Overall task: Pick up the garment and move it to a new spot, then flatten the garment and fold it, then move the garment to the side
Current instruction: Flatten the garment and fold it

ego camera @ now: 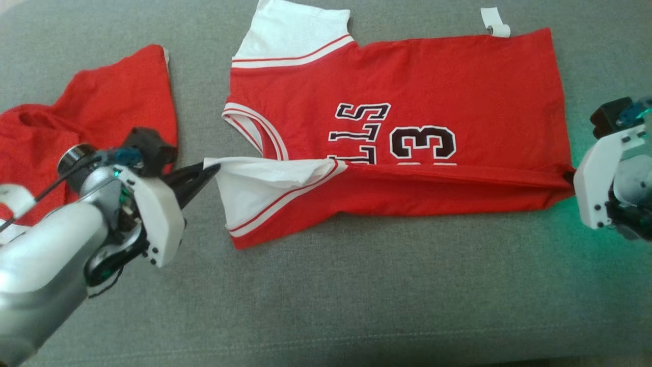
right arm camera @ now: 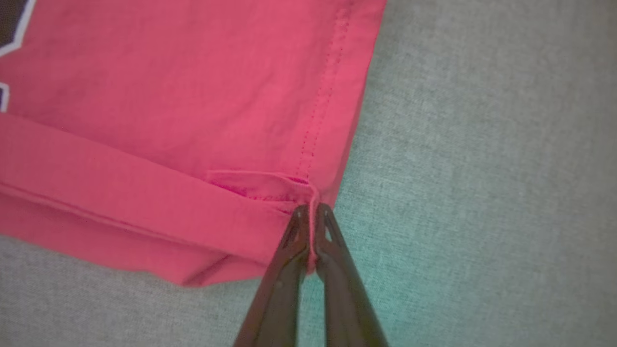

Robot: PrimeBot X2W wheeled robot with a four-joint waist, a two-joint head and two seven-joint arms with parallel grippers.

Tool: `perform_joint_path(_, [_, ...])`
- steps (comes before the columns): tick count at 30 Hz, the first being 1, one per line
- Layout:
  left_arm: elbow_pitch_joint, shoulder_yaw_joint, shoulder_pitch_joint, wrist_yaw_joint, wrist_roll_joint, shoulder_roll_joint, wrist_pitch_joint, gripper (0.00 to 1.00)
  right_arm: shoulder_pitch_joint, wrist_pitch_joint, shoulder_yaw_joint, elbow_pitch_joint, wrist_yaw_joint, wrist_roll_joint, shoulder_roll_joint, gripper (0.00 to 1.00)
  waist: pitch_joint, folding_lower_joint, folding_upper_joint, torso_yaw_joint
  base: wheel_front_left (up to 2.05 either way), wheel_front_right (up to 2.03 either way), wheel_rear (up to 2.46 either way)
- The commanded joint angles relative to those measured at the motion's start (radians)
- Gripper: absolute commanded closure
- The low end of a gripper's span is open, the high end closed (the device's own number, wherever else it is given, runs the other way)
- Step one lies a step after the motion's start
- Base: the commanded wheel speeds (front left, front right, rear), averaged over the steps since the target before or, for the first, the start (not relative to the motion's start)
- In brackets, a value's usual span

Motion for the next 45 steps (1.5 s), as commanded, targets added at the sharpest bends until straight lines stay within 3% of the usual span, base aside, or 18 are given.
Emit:
perform_joint_path(1, [-0.002,0.030,-0.069,0.002,0.015,0.035,-0.007,1.00,-0.023,-0.011,0.002,-0.009,0.006,-0.006,-0.016,1.00,0.008,0.0000,0.0000,0.000,0.00,0.00,0.00])
perform_joint_path(4, [0.026,-0.007,-0.110,0.002,0.021,0.018,-0.020,1.00,-0.040,-0.018,0.014,0.008,0.006,-0.010,-0.006,1.00,0.019,0.0000,0.0000,-0.001,0.00,0.00,0.00])
perform_joint_path(5, [0.038,-0.019,-0.122,0.002,0.022,0.011,-0.022,1.00,-0.049,-0.034,0.015,0.012,0.006,-0.020,-0.006,0.53,0.023,0.0000,0.0000,-0.001,0.00,0.00,0.00])
perform_joint_path(6, [0.052,-0.028,-0.134,0.002,0.024,0.005,-0.027,0.84,-0.058,-0.055,0.009,0.020,0.006,-0.029,-0.002,0.00,0.026,0.0000,0.0000,-0.001,0.00,0.00,0.00])
perform_joint_path(7, [0.069,-0.034,-0.146,0.002,0.031,-0.003,-0.036,0.02,-0.068,-0.078,0.001,0.029,0.006,-0.036,0.005,0.00,0.027,0.0000,0.0000,-0.002,0.00,0.00,0.00])
perform_joint_path(10, [0.132,-0.018,-0.169,0.016,0.043,-0.034,-0.089,0.00,-0.099,-0.175,-0.036,0.063,0.006,-0.072,0.033,0.00,0.024,0.0000,0.0000,-0.006,0.00,0.00,0.00])
perform_joint_path(16, [0.202,0.106,-0.136,0.107,-0.039,-0.130,-0.284,0.00,-0.096,-0.396,-0.129,0.105,0.006,-0.069,0.139,0.00,-0.022,0.0000,0.0000,-0.016,0.00,0.00,0.00])
perform_joint_path(19, [0.186,0.190,-0.090,0.163,-0.071,-0.174,-0.328,0.00,-0.065,-0.530,-0.144,0.093,0.006,-0.099,0.155,0.00,-0.052,0.0000,0.0000,-0.016,0.00,0.00,0.00])
perform_joint_path(26, [-0.006,0.512,0.146,0.274,0.000,-0.306,-0.334,0.00,0.062,-0.853,-0.276,0.034,0.006,-0.162,0.249,0.00,-0.117,0.0000,0.0000,-0.016,0.00,0.00,0.00])
perform_joint_path(30, [-0.072,0.634,0.312,0.276,0.085,-0.406,-0.334,0.00,0.168,-0.949,-0.348,-0.017,0.006,-0.212,0.327,0.00,-0.154,0.0000,0.0000,-0.015,0.00,0.00,0.00])
perform_joint_path(37, [-0.040,0.730,0.546,0.237,0.250,-0.563,-0.335,0.00,0.371,-0.987,-0.453,-0.143,0.006,-0.332,0.462,0.00,-0.199,0.0000,0.0000,-0.021,0.00,0.00,0.00])
perform_joint_path(45, [0.029,0.790,0.608,0.212,0.347,-0.618,-0.335,0.00,0.440,-0.982,-0.495,-0.214,0.006,-0.416,0.513,0.00,-0.205,0.0000,0.0000,-0.034,0.00,0.00,0.00])
